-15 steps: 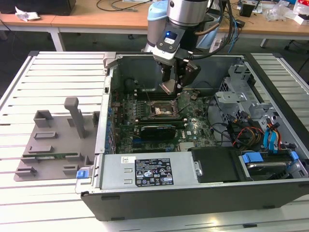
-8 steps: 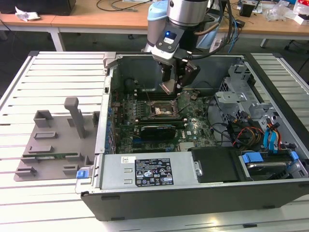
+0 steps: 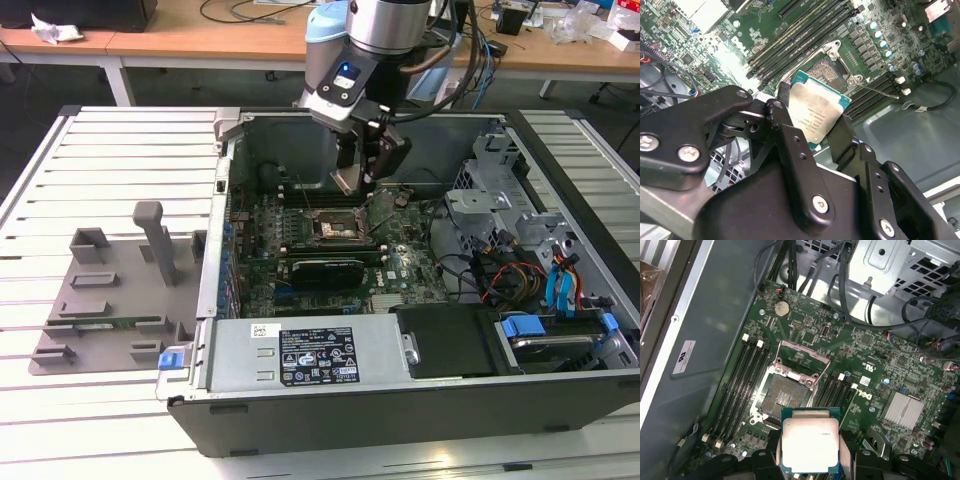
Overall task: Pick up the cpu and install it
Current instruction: 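Place the cpu into insertion slot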
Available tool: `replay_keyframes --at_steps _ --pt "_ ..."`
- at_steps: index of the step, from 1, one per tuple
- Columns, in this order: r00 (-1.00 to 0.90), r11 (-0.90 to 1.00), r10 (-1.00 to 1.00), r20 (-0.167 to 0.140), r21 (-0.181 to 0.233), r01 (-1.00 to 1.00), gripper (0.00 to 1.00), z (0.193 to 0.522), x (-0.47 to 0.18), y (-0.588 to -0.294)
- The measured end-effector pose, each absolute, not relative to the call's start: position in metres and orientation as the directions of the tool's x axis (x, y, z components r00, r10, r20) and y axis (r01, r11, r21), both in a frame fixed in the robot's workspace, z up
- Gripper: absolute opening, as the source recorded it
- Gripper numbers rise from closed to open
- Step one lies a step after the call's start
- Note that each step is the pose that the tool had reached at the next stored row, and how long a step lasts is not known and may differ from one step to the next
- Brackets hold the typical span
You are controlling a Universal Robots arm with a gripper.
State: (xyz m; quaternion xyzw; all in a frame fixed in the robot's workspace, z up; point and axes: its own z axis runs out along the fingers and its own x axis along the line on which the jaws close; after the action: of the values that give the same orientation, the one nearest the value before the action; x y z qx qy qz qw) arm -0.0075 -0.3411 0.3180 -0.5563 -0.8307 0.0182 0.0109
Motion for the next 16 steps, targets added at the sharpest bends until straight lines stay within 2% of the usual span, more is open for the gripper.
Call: replay_keyframes --at_steps 16 --pt "-0.246 0.246 0.969 -0.003 -0.043 0.968 0.55 0.3179 -0.0075 -0.3411"
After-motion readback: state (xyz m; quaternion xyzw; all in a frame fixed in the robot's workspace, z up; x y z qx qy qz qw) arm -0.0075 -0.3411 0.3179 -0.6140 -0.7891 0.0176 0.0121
